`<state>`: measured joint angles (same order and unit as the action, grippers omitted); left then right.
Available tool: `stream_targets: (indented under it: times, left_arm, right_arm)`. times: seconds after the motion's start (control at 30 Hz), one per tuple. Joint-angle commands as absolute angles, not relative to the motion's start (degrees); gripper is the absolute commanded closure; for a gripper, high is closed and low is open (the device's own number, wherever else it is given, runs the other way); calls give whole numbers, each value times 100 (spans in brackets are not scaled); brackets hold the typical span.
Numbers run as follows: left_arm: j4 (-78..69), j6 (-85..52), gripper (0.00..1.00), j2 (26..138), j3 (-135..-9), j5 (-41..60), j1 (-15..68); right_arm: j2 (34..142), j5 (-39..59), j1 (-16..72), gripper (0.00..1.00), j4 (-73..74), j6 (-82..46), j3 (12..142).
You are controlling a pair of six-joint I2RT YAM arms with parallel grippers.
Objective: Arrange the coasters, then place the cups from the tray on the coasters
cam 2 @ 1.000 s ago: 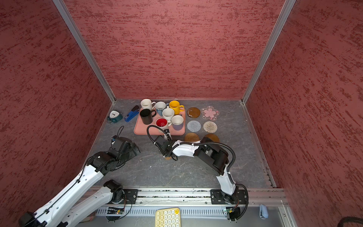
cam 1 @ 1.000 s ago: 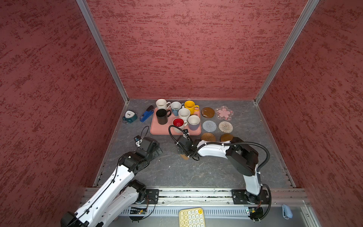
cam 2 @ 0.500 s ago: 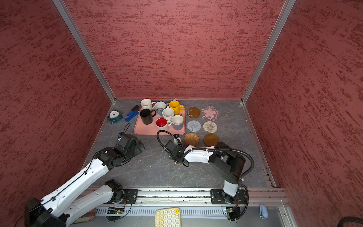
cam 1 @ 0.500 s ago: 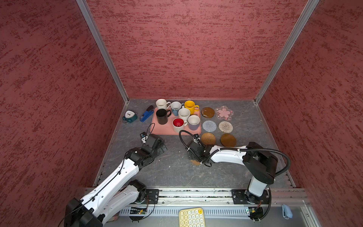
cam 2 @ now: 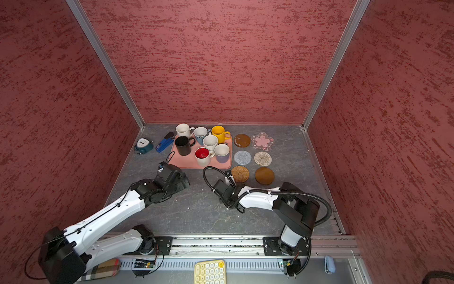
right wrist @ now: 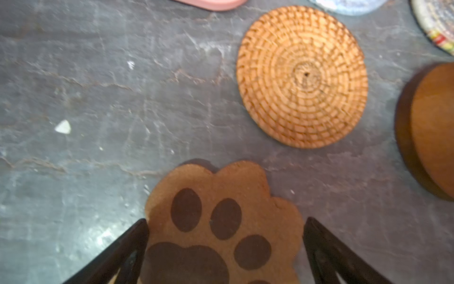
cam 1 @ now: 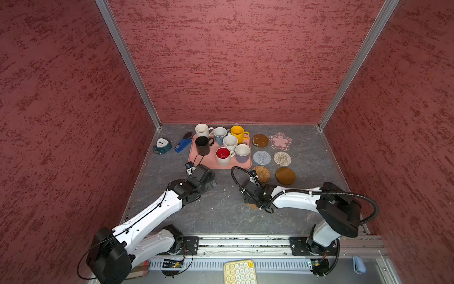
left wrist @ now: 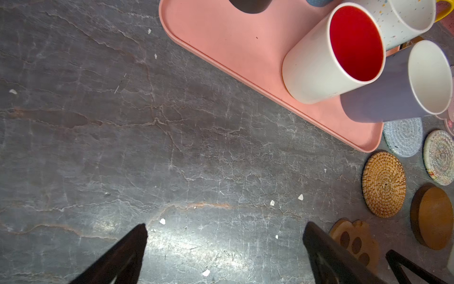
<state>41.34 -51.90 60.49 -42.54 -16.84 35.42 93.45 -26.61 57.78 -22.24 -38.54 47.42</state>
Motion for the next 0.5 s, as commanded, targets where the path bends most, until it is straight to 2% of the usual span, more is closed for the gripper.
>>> stream_targets:
  times: [0.0, 0.47]
  left_arm:
    - [3916, -5269, 0, 6148, -4374, -1775, 3607]
    - [3832, -5265, 0, 6167, -4315, -1797, 3646]
  right_arm:
    - [9101, -2795, 5754, 1, -2354, -3919, 4592]
    - [8721, -2798, 5607, 1, -2605, -3942, 4462]
